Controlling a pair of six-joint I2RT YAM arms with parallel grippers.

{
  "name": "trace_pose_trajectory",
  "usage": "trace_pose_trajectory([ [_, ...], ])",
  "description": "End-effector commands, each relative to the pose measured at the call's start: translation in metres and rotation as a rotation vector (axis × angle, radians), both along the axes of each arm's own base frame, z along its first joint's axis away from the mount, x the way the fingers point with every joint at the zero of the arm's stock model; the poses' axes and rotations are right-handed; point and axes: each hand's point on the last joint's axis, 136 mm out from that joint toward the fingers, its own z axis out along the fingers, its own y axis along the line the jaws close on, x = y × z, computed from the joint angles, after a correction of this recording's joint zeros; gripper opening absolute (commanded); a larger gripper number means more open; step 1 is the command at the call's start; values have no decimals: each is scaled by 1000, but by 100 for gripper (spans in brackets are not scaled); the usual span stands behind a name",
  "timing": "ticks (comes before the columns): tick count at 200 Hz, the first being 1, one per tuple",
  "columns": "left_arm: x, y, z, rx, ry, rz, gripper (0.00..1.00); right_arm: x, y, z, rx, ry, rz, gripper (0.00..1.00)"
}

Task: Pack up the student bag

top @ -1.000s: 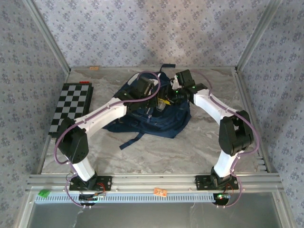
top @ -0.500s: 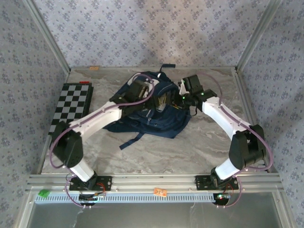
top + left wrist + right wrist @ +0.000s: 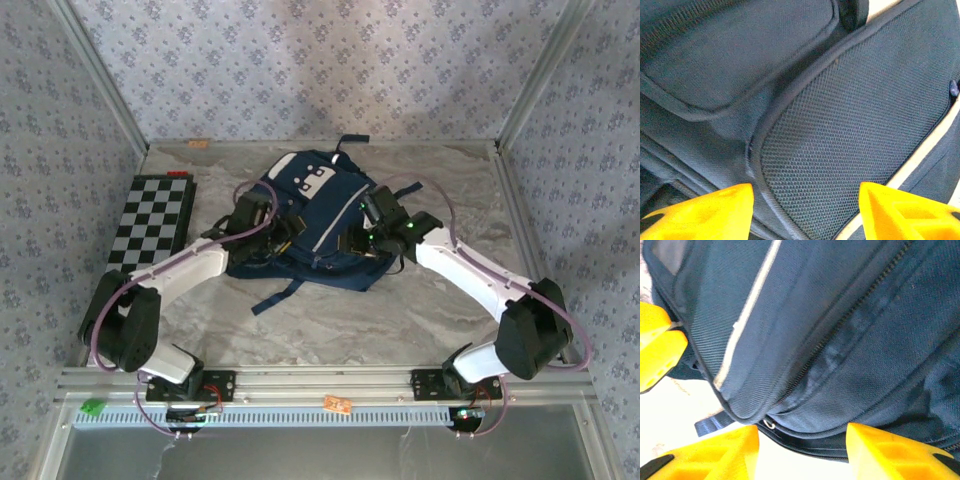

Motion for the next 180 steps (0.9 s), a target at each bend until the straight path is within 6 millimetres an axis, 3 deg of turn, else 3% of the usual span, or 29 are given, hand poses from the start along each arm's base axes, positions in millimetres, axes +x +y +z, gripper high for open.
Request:
trace_pose_trajectory([
  [1,5,-19,13,-146,-6,58,56,0,-7,-5,-20,0,-57,50],
  [24,3,-18,-12,-171,93,119,51,-3,-6,-8,-20,3,-61,52],
  [51,6,-22,-19,-182,134,166,48,-8,-8,-11,-66,0,-63,53],
  [64,9,-24,-18,-179,131,185,34,-11,-8,-10,-80,-5,-64,55],
  [81,16,-26,-5,-214,110,206,23,-19,-12,-11,-136,-13,-92,59],
  [115,13,-40,26,-263,108,183,0,-31,10,-7,-158,-80,-90,64],
  [147,4,-56,50,-319,120,156,0,-39,19,-19,-156,-78,-156,56],
  [167,-1,-67,59,-362,136,142,0,-33,39,-13,-60,-134,-166,58],
  [180,-4,-71,61,-367,150,136,0,-30,27,-17,-117,-144,-228,59],
])
